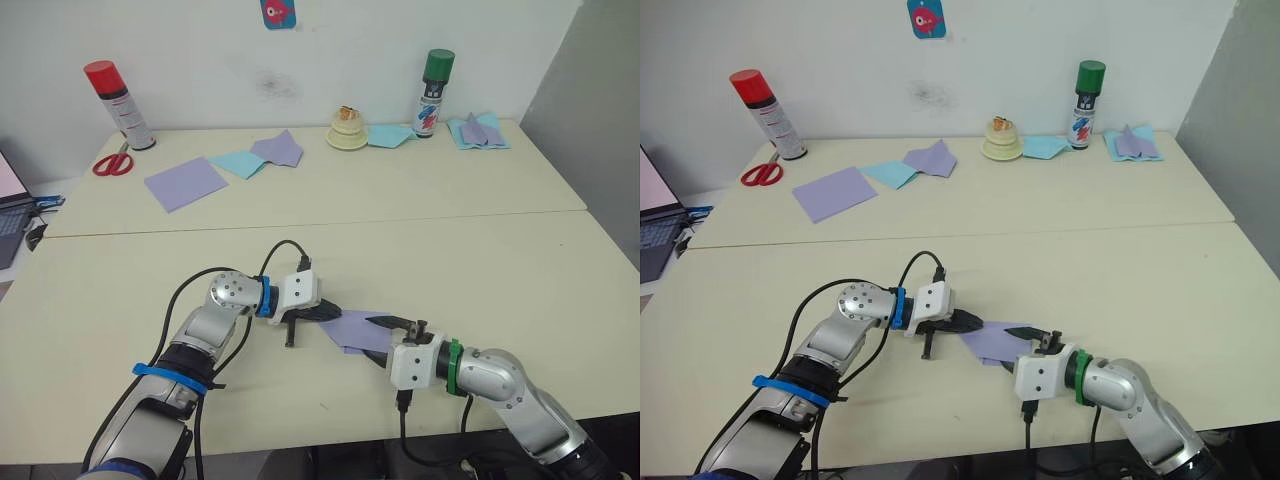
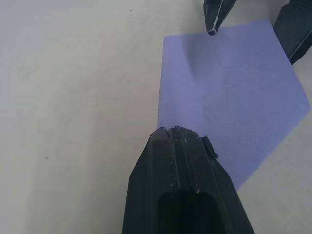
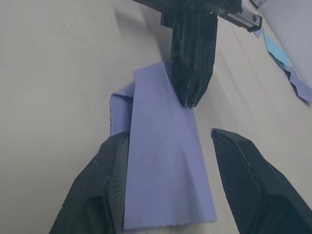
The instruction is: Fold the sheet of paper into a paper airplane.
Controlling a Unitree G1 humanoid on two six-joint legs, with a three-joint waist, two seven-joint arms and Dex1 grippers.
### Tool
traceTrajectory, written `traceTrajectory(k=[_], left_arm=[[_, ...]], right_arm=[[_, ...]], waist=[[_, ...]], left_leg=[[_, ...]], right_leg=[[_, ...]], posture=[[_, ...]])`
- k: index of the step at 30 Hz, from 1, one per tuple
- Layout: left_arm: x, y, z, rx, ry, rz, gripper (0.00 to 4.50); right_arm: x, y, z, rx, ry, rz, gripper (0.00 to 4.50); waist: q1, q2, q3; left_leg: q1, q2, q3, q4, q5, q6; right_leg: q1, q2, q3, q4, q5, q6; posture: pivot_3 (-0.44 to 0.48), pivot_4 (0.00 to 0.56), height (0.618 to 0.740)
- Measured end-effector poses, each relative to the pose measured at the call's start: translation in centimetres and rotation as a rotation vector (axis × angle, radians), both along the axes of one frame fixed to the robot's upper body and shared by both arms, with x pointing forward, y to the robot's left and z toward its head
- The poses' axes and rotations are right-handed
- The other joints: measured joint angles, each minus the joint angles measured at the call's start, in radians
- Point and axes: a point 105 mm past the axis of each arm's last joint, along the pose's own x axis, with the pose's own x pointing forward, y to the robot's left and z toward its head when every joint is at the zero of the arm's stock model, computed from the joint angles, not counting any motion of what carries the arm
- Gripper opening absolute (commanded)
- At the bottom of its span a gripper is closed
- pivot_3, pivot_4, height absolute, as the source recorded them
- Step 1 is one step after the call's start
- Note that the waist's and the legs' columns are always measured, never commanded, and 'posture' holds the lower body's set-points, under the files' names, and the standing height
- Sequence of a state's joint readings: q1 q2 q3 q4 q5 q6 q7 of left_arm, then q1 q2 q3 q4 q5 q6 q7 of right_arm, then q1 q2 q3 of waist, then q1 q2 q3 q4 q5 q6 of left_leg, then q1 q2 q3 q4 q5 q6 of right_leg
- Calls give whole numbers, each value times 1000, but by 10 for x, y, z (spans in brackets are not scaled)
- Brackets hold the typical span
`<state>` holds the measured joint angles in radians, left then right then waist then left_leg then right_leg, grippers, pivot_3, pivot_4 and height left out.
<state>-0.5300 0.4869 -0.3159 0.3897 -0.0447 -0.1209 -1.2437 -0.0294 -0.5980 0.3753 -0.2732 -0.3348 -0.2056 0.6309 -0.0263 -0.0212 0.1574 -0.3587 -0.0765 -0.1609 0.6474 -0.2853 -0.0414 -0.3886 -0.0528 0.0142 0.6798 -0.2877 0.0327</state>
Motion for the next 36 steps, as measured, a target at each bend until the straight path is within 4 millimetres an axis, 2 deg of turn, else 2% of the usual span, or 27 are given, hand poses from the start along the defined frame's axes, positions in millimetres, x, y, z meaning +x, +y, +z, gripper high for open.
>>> traceTrajectory(k=[7, 8, 11, 16, 26, 36], left_arm=[[-1, 1, -1, 2, 4, -1, 0], [-1, 1, -1, 2, 4, -1, 0], [-2, 3, -1, 2, 7, 2, 0], [-3, 6, -2, 3, 10, 1, 0], [-2, 12, -3, 10, 10, 10, 0], [3, 28, -7, 21, 27, 58, 0]], right_arm=[[1, -7, 0, -41, -52, 72, 2710], [1, -7, 0, -41, -55, 78, 2548], [5, -7, -2, -53, -56, 90, 1837], [11, -8, -5, -70, -50, 115, 19], [8, -3, -3, 11, 36, 142, 19], [21, -1, 13, 178, 221, 77, 19]], waist=[[-1, 0, 0], [-1, 0, 0], [-1, 0, 0], [-4, 0, 0], [-6, 0, -1], [-5, 1, -3]], left_leg=[[1, 0, 0, 0, 0, 0], [1, 0, 0, 0, 0, 0], [1, 0, 1, 0, 0, 0], [2, 1, 1, -1, 0, 0], [3, 1, 1, -1, 0, 1], [12, 1, 0, -2, -1, 1]], right_leg=[[0, 0, 0, 0, 0, 0], [0, 0, 0, 0, 0, 0], [0, 0, 0, 0, 0, 0], [0, 0, 1, 0, 0, 0], [1, 1, 1, 0, 0, 0], [10, 1, 1, 0, -1, 0]], posture=[[0, 150, 740], [0, 150, 740], [0, 150, 740], [0, 150, 740], [0, 150, 740], [0, 150, 740]])
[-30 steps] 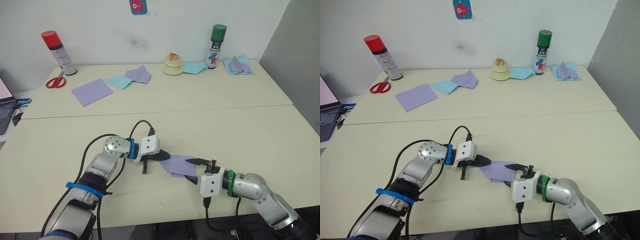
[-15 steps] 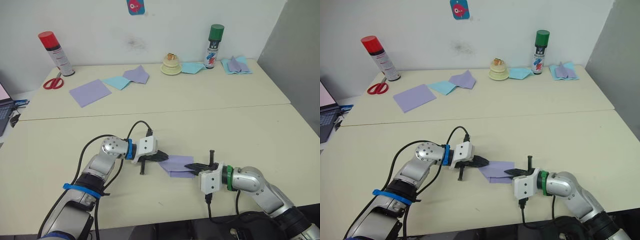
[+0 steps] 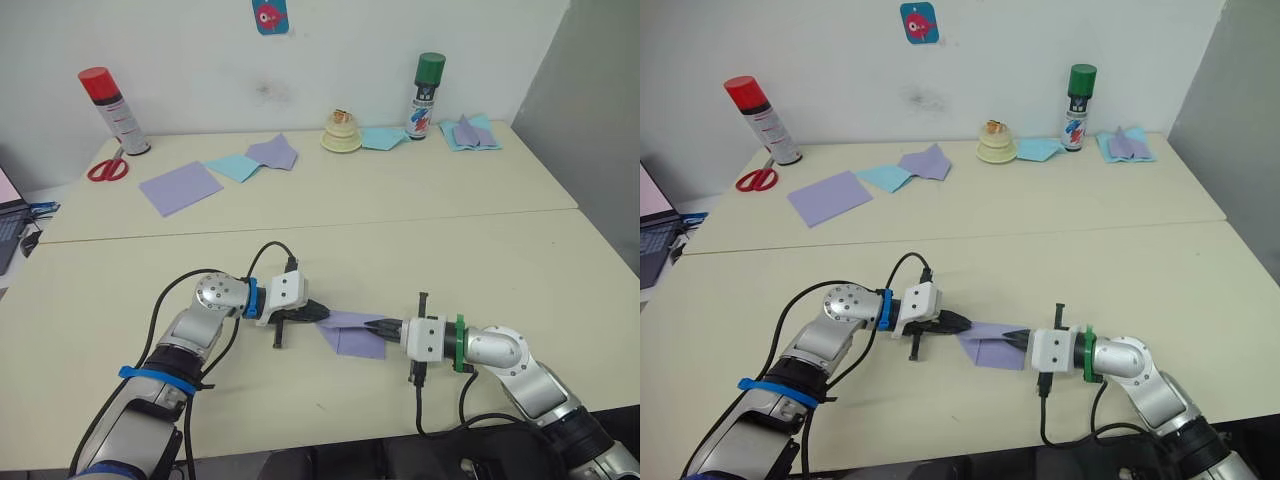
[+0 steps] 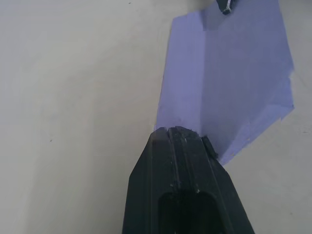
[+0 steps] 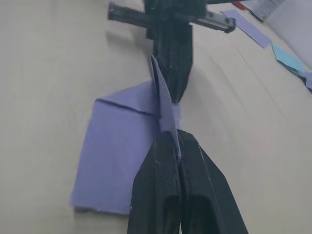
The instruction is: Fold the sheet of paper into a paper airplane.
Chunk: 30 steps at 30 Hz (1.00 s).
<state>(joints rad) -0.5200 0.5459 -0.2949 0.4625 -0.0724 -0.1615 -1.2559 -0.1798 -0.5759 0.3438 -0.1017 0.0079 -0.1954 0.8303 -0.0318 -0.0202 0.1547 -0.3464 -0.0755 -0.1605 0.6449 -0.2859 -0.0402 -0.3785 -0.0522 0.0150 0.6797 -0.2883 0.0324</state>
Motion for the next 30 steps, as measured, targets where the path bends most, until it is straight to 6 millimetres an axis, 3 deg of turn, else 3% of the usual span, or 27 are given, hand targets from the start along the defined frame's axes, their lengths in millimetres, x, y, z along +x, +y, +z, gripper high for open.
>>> traceTrajectory(k=[6, 11, 24, 30], left_arm=[[-1, 5, -2, 6, 9, 11, 0], [-4, 8, -3, 4, 11, 18, 0], [-14, 32, 13, 23, 71, 92, 0], [-16, 9, 46, -63, 28, 39, 0]], right_arm=[[11, 2, 5, 97, 211, -110, 19], [19, 0, 2, 78, 301, -176, 19], [29, 0, -8, -22, 316, -227, 19], [33, 0, -8, -32, 303, -220, 19]], waist=[[-1, 1, -1], [-1, 1, -1], [-1, 2, 1], [3, 2, 2]], left_leg=[[0, 0, 0, 0, 0, 0], [0, 0, 0, 0, 0, 0], [-9, 0, -1, 0, 0, 0], [-15, 0, -1, 1, 0, -1]], right_leg=[[0, 0, 0, 0, 0, 0], [-1, 0, 0, 0, 0, 0], [-10, 0, 0, 0, 0, 0], [-13, -1, -1, -1, 0, 0]], posture=[[0, 150, 740], [0, 150, 740], [0, 150, 740], [0, 150, 740]])
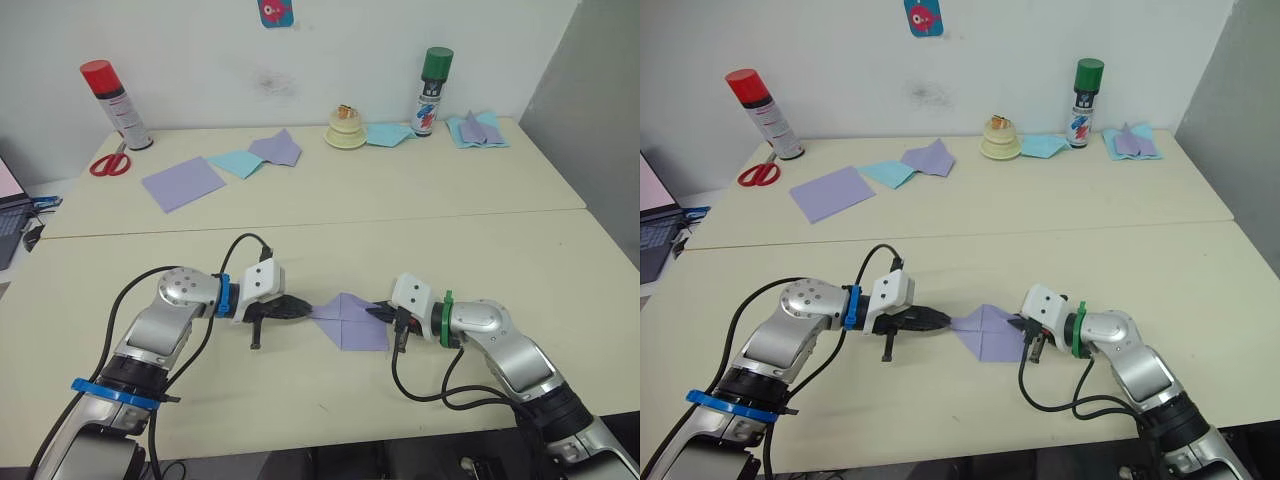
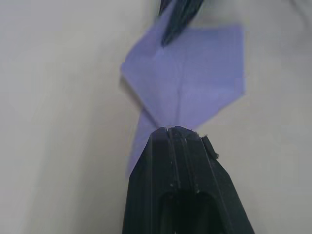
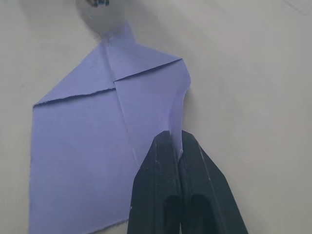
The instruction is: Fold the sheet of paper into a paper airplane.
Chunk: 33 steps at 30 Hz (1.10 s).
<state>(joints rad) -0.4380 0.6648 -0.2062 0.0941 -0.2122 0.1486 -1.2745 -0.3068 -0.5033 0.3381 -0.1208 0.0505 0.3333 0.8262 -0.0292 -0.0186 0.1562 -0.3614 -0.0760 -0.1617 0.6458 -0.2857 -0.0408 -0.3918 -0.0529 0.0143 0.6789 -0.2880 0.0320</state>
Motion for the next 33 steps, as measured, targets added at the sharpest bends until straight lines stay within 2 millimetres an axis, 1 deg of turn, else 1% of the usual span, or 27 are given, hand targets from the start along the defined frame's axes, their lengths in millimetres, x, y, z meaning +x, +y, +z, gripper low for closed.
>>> traceTrajectory(k=[2, 4, 6, 10, 14, 20, 26, 33], left_arm=[[0, -7, 3, -17, -19, -15, 0], [0, -11, -2, -7, -30, -31, 0], [-1, -17, -19, 10, -18, -48, 0], [0, -25, -38, 5, 13, -42, 0], [6, -27, -40, -10, -12, -43, 0], [5, -30, -39, -45, 20, -41, 0], [12, -31, -34, -110, 44, 27, 0], [19, -28, -39, -68, -17, 31, 0]], right_arm=[[0, 1, 0, 3, -4, 4, 19], [0, 1, 0, 1, -8, 7, 19], [1, 1, 0, -7, -16, 9, 19], [2, 2, 1, -20, -32, 19, 19], [2, 2, 2, -23, -39, 18, 19], [2, 2, 2, -24, -42, 23, 19], [1, 3, 2, -25, -41, 34, 19], [0, 4, 1, -27, -39, 40, 19]], waist=[[0, 0, 0], [0, 0, 0], [0, 0, 0], [0, 0, 0], [1, 0, 0], [0, 0, 0], [0, 0, 0], [0, 0, 0]], left_leg=[[0, 0, 0, 0, 0, 0], [0, 0, 0, 0, 0, 0], [0, 0, 0, 0, 0, 0], [0, 0, 0, 0, 0, 0], [0, 0, 0, 0, 0, 0], [0, 0, 0, 0, 0, 0], [-1, 0, 0, 0, 0, -1], [-1, 0, 0, 0, 1, -2]], right_leg=[[0, 0, 0, 0, 0, 0], [0, 0, 0, 0, 0, 0], [0, 0, 0, 0, 0, 0], [-1, 0, 0, 0, 0, 0], [0, 0, 0, 0, 0, 0], [-1, 0, 0, 0, 0, 0], [-2, 0, 0, 0, 0, 0], [-2, 0, 0, 0, 0, 0]], posture=[[0, 150, 740], [0, 150, 740], [0, 150, 740], [0, 150, 740], [0, 150, 740], [0, 150, 740], [0, 150, 740], [0, 150, 740]])
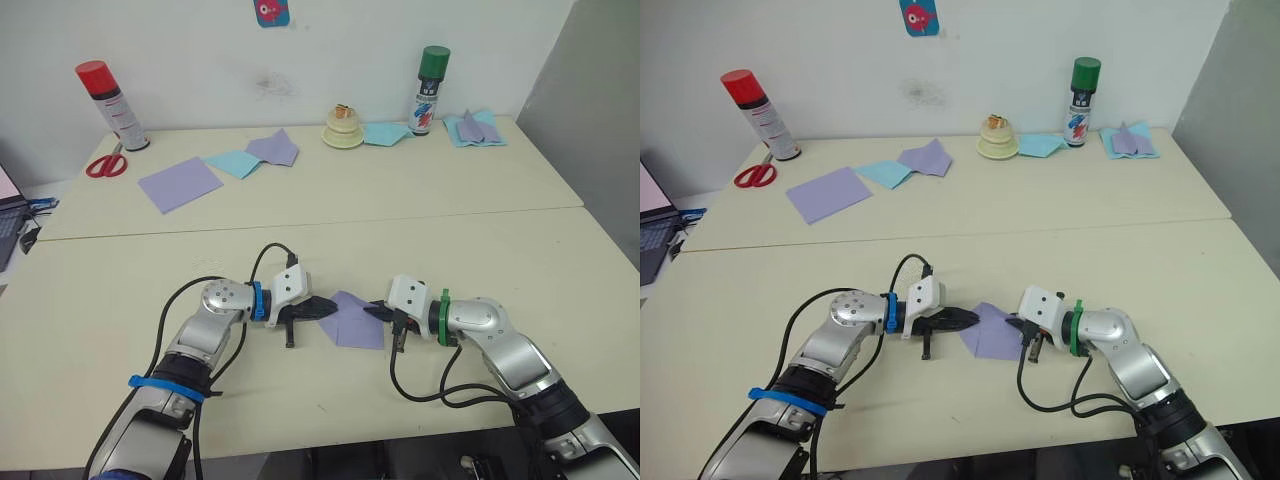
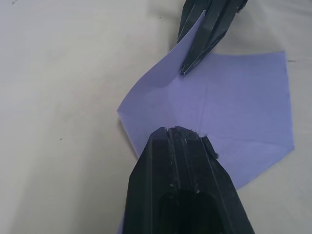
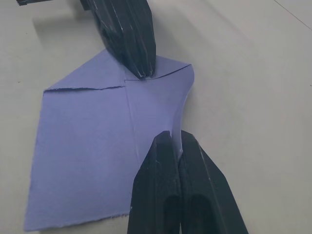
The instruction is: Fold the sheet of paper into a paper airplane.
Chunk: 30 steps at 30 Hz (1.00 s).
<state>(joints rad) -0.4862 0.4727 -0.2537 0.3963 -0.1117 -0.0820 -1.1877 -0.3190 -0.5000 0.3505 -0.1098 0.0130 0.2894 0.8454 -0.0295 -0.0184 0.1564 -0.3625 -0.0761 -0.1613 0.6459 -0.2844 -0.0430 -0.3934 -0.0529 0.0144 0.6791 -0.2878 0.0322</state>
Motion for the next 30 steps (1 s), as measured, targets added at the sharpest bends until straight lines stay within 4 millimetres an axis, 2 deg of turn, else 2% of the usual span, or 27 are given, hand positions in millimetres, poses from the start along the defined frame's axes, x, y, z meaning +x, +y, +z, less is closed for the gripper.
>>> traceTrajectory(k=[3, 6, 10, 12, 16, 18, 19, 21, 25, 27, 30], left_arm=[[0, 0, -1, 6, -19, -9, 0], [0, 1, -1, 9, -26, -13, 0], [0, 1, -2, 11, -33, -16, 0], [0, 1, -2, 11, -33, -14, 0], [0, 2, -3, 11, -33, -8, 0], [0, 2, -3, 10, -32, -6, 0], [0, 2, -3, 10, -32, -6, 0], [0, 2, -4, 11, -29, -4, 0], [0, 3, -4, 12, -29, -5, 0], [0, 2, -4, 16, -39, -11, 0], [-1, 2, -5, 17, -41, -13, 0]], right_arm=[[0, 0, 0, -1, -3, -2, 19], [2, 1, 1, 3, -9, -13, 531], [7, -6, 6, 3, -34, -48, 1960], [11, -15, 18, 3, -87, -78, 2656], [9, -18, 51, 70, -227, -101, 2656], [-3, -10, 57, 104, -255, -71, 2656], [-7, -7, 56, 114, -255, -65, 2385], [-11, -2, 52, 136, -238, -72, 2098], [-22, 22, 27, 153, -147, -69, 608], [-23, 31, 18, 155, -110, -74, 33], [-17, 32, 11, 133, -100, -103, 33]], waist=[[0, 0, 0], [0, 0, 0], [0, 0, 0], [0, 0, 0], [0, 0, 0], [0, 0, -1], [0, 0, -1], [0, 0, -1], [-1, 0, -1], [0, 0, -1], [0, 0, -1]], left_leg=[[0, 0, 0, 0, 0, 1], [0, 0, 0, 0, 0, 1], [0, 0, 0, 0, 0, 1], [0, 0, 0, 0, 0, 1], [1, 0, -1, 0, -1, 2], [1, 0, 0, 0, -1, 2], [1, 0, 0, 0, -1, 2], [3, 0, 0, 0, -1, 2], [5, 0, 0, 0, -1, 2], [5, 0, 0, 0, -1, 2], [5, 0, 0, 0, -1, 2]], right_leg=[[0, 0, 0, 0, 0, 0], [0, 0, 0, 0, 0, 0], [0, 0, 0, 0, 0, 0], [0, 0, 0, 0, 0, 0], [1, 0, 0, 0, 0, 0], [1, 0, 0, 0, 0, 0], [1, 0, 0, 0, 0, 0], [3, 0, 0, 0, 0, 0], [4, 0, 0, 1, 0, 0], [4, 0, 0, 1, 0, 0], [4, 0, 0, 1, 0, 0]], posture=[[0, 150, 740], [0, 150, 740], [0, 150, 740], [0, 150, 740], [0, 150, 740], [0, 150, 740], [0, 150, 740], [0, 150, 740], [0, 150, 740], [0, 150, 740], [0, 150, 740]])
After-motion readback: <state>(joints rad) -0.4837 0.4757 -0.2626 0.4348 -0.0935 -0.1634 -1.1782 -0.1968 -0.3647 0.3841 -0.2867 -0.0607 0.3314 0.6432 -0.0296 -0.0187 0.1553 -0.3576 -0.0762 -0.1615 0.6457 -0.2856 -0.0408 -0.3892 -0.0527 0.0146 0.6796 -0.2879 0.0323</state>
